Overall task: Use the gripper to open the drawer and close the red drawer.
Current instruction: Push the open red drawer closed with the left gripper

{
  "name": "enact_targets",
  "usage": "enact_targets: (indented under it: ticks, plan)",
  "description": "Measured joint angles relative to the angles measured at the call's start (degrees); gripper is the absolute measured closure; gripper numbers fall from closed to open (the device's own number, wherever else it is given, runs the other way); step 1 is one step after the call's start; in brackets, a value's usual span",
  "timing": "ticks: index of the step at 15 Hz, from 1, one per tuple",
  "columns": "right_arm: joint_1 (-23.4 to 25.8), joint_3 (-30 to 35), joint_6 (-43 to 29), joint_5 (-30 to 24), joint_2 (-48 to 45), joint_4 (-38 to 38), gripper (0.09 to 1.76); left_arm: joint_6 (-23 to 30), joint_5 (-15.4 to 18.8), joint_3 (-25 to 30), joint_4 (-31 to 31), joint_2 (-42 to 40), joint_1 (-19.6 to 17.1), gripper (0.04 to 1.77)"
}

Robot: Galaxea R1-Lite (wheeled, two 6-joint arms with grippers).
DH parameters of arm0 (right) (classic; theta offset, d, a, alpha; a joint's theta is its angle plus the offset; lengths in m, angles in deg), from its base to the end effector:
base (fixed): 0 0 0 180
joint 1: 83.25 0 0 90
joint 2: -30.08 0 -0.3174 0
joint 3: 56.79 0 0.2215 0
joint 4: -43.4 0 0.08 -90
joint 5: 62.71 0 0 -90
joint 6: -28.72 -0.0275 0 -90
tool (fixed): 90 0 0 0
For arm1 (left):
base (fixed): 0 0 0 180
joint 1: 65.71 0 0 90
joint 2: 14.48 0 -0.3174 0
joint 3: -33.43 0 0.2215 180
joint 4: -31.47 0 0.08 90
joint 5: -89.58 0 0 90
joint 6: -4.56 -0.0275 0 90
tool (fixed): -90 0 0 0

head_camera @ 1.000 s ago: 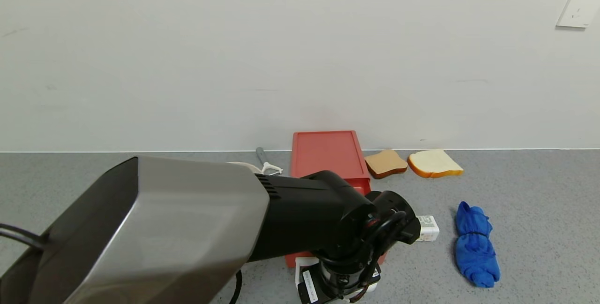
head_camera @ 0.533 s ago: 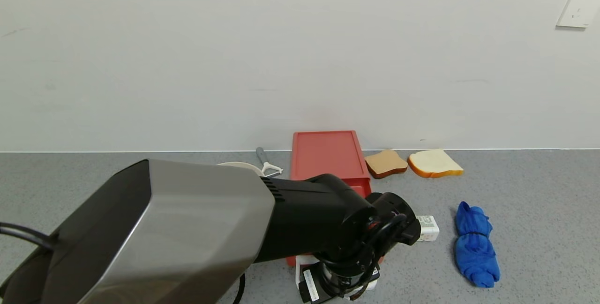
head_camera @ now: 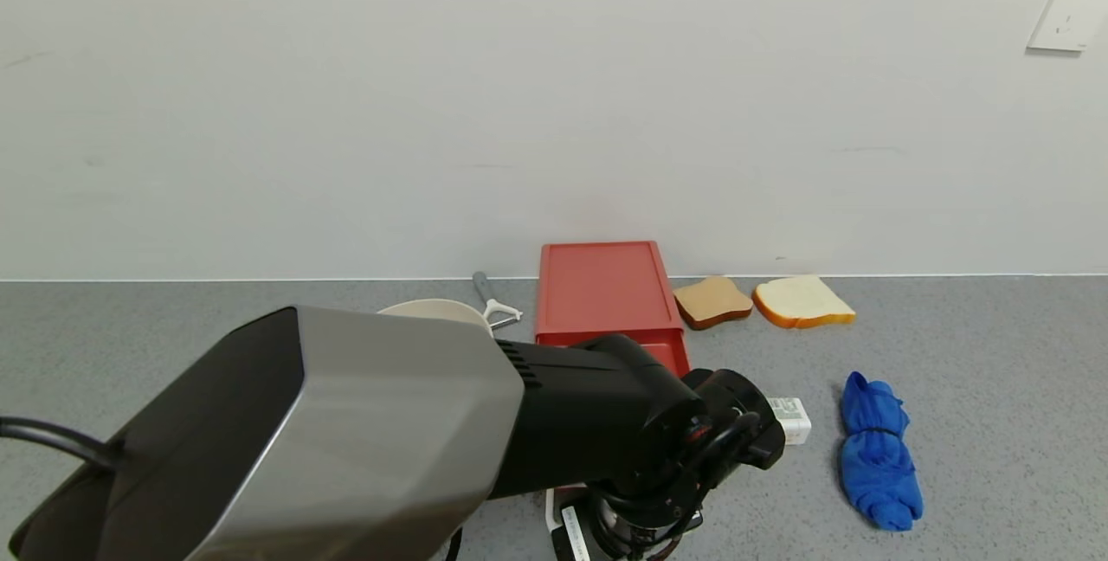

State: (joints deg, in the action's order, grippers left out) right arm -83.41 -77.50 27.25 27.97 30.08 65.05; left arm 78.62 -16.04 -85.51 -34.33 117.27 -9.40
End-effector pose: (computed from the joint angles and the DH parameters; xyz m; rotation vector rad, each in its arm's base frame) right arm -0.0027 -0.0003 0.0766 0.0255 0.0163 -0.0093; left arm 0.2549 -0.3690 0.0833 -0.2998 1.2240 0.2014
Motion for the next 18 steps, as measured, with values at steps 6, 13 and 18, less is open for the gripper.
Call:
enact_targets:
  ticks: [6, 13, 18]
  plan:
    - [0.0, 0.0, 0.0, 0.02, 0.0, 0.02, 0.14, -0.07, -1.44, -0.4, 0.09, 0.72, -0.16, 0.09]
    - [0.0, 0.0, 0.0, 0.02, 0.0, 0.02, 0.14, -1.51, -2.79, -2.74, -0.2, 1.87, -0.96, 0.09]
    - [0.0, 0.0, 0.0, 0.02, 0.0, 0.0, 0.14, -4.05, -2.9, -5.71, -0.55, 2.97, -2.73, 0.09]
